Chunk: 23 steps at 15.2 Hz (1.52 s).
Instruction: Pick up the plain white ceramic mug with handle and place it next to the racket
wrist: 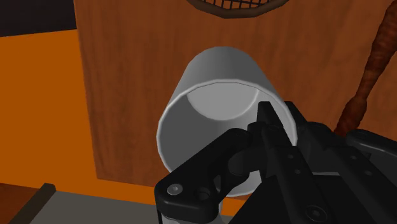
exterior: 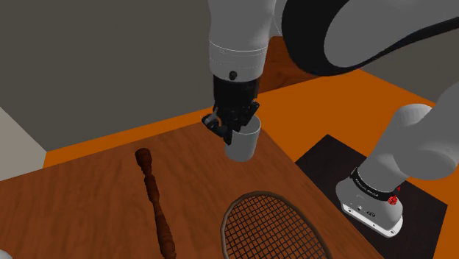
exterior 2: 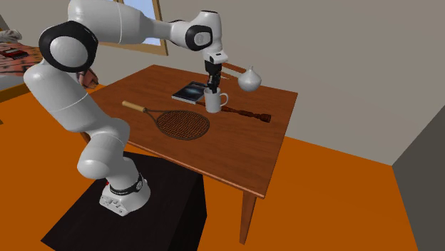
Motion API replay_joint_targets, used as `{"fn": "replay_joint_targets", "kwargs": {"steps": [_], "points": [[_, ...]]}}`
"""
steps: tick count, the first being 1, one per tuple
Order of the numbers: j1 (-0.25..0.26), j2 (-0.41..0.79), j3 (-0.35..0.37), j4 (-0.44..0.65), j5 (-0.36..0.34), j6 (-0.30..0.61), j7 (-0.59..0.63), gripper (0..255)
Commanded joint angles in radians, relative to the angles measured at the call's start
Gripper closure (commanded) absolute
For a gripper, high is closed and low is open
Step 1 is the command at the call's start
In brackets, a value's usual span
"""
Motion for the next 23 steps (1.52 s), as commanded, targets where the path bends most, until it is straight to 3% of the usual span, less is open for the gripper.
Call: {"fn": "replay_joint_targets", "kwargs": {"steps": [1, 23], "points": [[0.01, -0.045, -0.004, -0.049, 0.027, 0.009, -0.006, 255], [0.008, 0.053, 0.043, -0.267, -0.013, 0.313, 0.038, 255]]}}
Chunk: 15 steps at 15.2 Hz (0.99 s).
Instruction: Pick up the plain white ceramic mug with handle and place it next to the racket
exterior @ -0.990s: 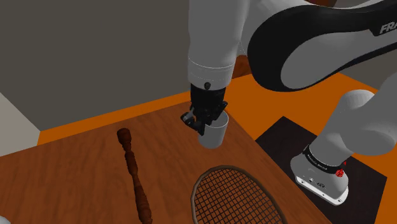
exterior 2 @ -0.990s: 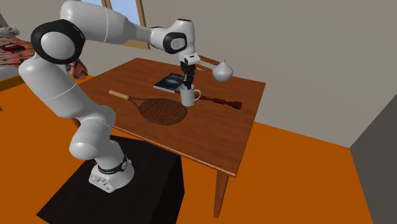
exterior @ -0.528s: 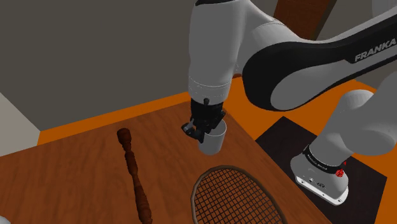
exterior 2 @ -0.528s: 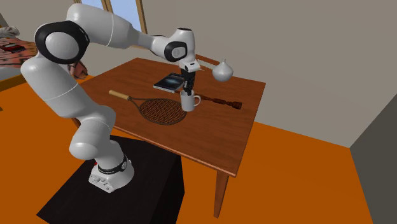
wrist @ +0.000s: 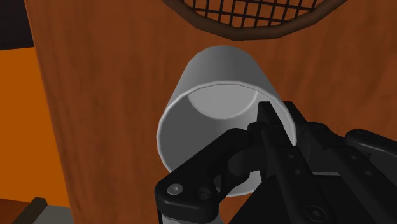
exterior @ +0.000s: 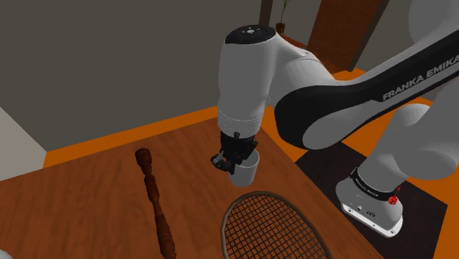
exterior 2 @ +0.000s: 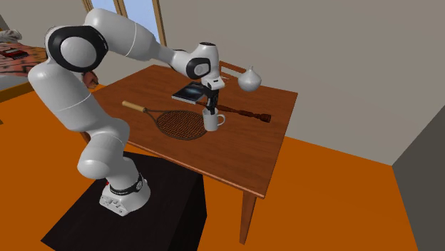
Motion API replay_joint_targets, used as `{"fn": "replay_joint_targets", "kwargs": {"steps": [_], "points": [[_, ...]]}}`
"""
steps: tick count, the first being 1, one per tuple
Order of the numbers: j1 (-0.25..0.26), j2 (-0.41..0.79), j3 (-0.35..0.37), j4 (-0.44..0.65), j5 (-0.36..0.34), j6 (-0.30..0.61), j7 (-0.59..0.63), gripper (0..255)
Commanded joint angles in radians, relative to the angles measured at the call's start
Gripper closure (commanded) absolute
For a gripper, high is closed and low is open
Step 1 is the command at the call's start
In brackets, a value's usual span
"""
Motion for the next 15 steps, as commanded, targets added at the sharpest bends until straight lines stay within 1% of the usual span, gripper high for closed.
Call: {"fn": "replay_joint_targets", "kwargs": {"steps": [1, 8, 15], "points": [[0.0, 0.012, 0.005, -0.019, -0.006, 0.03, 0.007, 255], [-0.007, 0.077, 0.021, -0.067, -0.051, 0.132, 0.043, 255], [-0.006, 0.077, 0.02, -0.067, -0.051, 0.132, 0.043, 255]]}}
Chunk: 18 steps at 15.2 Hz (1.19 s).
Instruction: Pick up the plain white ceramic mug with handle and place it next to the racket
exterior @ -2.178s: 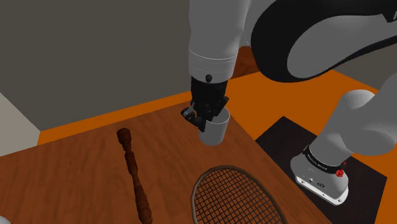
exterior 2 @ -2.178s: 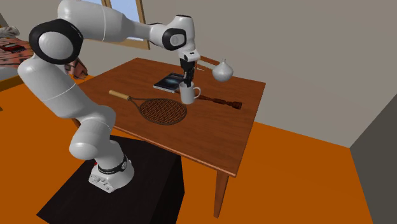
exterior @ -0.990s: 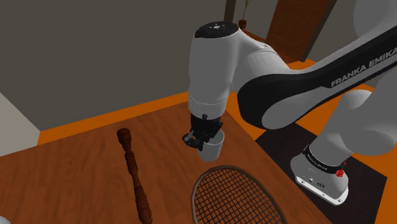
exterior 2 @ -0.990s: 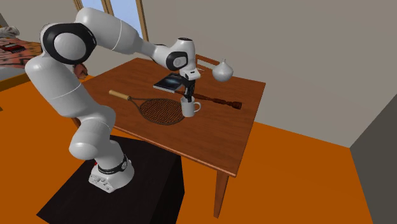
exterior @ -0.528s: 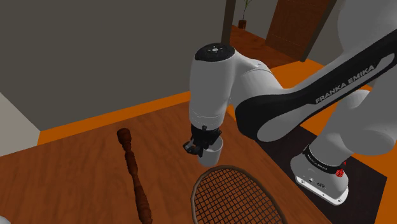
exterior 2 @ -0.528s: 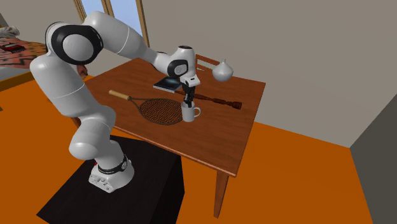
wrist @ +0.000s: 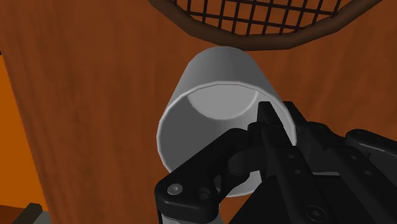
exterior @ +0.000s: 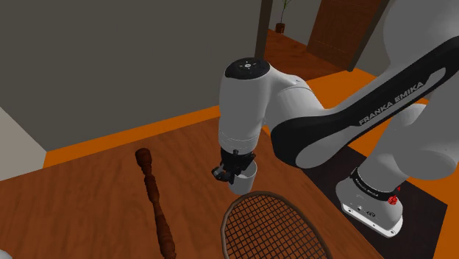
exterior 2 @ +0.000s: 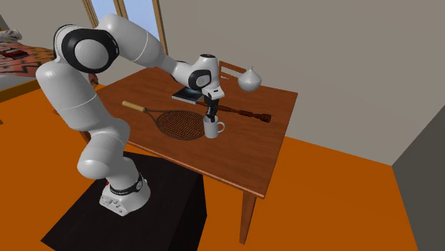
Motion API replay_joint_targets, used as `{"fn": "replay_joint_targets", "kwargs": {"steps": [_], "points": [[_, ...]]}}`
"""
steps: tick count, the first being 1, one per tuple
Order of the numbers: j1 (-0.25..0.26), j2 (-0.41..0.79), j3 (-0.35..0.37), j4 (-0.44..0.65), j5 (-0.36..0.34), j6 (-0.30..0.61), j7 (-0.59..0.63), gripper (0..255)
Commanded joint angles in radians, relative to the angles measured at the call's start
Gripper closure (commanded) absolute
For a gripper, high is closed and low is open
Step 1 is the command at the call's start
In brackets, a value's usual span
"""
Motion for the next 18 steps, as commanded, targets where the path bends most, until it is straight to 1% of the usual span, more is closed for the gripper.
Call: {"fn": "replay_joint_targets", "kwargs": {"steps": [1, 2, 7, 11, 18], "points": [[0.0, 0.0, 0.0, 0.0, 0.0, 0.0, 0.0, 255], [0.0, 0.0, 0.0, 0.0, 0.0, 0.0, 0.0, 0], [0.0, 0.0, 0.0, 0.0, 0.0, 0.0, 0.0, 0], [0.008, -0.085, -0.019, 0.062, 0.057, -0.133, -0.044, 0], [0.009, -0.085, -0.019, 0.062, 0.057, -0.133, -0.044, 0]]}}
